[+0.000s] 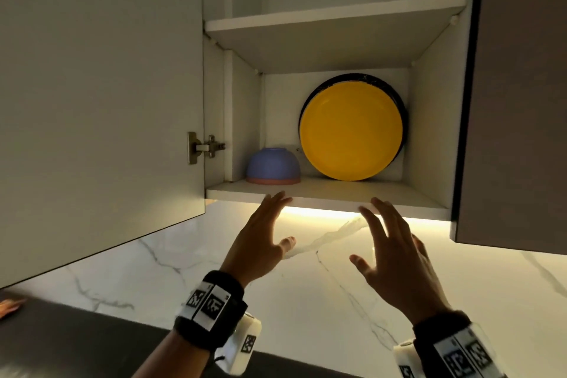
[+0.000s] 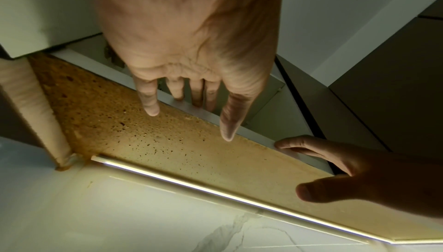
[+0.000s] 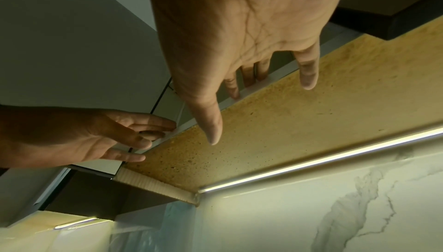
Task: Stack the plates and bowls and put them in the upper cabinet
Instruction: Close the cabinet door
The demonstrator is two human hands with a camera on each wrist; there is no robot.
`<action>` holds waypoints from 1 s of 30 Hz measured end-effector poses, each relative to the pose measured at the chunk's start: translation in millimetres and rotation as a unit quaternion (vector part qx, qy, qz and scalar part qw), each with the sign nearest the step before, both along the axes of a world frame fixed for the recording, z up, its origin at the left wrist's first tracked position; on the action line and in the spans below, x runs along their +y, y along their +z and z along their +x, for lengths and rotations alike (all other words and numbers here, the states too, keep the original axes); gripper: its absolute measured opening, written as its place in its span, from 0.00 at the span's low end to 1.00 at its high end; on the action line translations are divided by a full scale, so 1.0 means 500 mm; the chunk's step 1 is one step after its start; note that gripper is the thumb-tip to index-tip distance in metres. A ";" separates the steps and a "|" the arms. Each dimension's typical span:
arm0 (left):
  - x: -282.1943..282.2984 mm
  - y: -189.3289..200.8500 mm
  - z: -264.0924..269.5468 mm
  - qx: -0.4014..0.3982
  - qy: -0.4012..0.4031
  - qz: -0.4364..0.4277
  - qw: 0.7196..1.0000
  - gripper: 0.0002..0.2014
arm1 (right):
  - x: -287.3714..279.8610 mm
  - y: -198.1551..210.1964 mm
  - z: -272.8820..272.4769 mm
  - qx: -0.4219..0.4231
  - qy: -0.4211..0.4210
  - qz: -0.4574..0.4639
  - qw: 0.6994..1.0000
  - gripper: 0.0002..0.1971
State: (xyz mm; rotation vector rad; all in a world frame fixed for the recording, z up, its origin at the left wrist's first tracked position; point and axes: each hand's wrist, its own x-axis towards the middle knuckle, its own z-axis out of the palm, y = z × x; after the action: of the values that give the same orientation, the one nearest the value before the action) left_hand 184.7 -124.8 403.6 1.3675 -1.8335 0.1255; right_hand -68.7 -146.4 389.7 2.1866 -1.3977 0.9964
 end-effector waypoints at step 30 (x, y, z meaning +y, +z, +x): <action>0.401 -0.099 0.196 0.625 0.039 -0.155 0.764 0.22 | 0.233 -0.050 0.277 -0.234 0.301 0.091 0.920 0.14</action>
State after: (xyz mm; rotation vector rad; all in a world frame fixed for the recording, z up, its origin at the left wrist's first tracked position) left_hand 282.9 75.6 354.1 0.8654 -0.5671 -0.3631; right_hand 69.7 -29.7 364.8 2.7193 -1.0136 1.7620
